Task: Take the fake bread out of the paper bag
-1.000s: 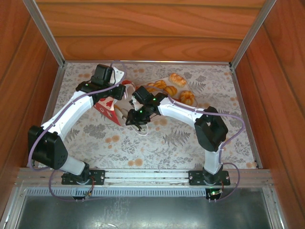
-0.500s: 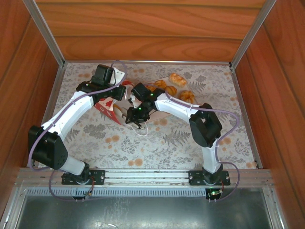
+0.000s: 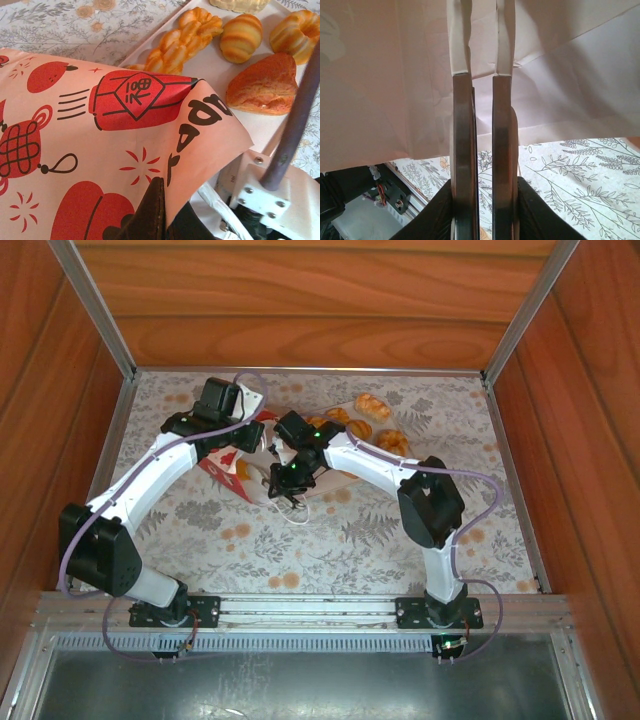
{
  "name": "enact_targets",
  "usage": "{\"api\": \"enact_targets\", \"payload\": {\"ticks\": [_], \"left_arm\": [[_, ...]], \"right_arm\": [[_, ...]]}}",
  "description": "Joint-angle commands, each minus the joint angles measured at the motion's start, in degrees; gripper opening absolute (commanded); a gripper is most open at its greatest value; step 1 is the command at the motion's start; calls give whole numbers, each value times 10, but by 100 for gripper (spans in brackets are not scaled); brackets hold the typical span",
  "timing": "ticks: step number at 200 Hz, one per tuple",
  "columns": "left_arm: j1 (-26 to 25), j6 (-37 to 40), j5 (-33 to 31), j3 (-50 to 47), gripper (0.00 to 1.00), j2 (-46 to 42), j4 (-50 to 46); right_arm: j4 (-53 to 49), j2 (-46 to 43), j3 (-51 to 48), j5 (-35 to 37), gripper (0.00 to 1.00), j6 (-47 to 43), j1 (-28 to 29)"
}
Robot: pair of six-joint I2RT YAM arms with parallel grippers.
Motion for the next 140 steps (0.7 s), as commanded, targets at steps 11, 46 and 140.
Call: {"api": "enact_targets", "payload": {"ticks": [11, 46, 140], "left_arm": [[-5, -2, -37, -13, 0, -25, -3], [-4, -8, -65, -23, 0, -31, 4], [-3, -39, -142, -27, 0, -16, 33]], "right_arm": [[6, -61, -17, 16, 1, -6, -1], [9, -94, -45, 33, 0, -2, -1], [-3, -176, -107, 89, 0, 0, -2]]}}
